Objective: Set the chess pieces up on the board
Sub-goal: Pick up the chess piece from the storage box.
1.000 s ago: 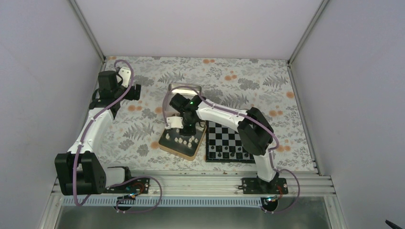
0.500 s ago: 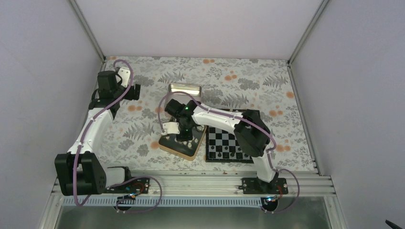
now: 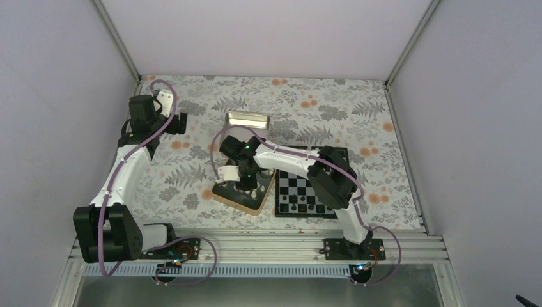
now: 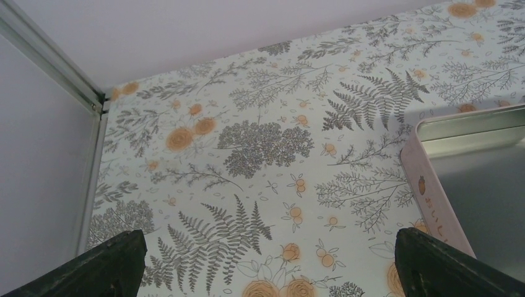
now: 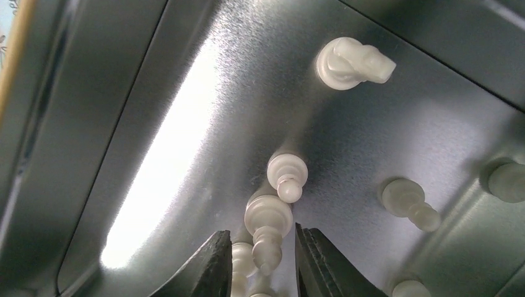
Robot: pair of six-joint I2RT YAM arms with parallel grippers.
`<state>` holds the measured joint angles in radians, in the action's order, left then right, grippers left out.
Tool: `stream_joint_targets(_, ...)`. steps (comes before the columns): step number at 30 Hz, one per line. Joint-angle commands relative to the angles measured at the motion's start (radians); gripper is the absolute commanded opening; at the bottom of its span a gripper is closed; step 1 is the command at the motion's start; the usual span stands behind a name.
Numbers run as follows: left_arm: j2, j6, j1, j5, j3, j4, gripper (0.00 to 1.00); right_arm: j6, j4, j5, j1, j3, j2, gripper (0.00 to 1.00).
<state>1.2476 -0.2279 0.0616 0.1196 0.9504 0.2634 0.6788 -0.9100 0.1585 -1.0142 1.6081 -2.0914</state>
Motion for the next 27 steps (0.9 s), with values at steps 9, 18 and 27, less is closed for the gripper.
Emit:
stream_joint_targets(9,-0.017,-0.007,0.006,0.02,-0.004,-0.016,1.0,-0.015,0.031,-0.009,-0.004,0.017,0.002,0.11)
stream_joint_targets(18,-0.019,-0.005,0.006,0.02,-0.002,-0.015,1.0,-0.021,0.004,-0.006,0.046,0.036,0.115,0.07)
stream_joint_targets(27,-0.016,-0.006,0.006,0.025,0.001,-0.013,1.0,-0.02,-0.01,-0.004,0.316,-0.06,0.378,0.07)
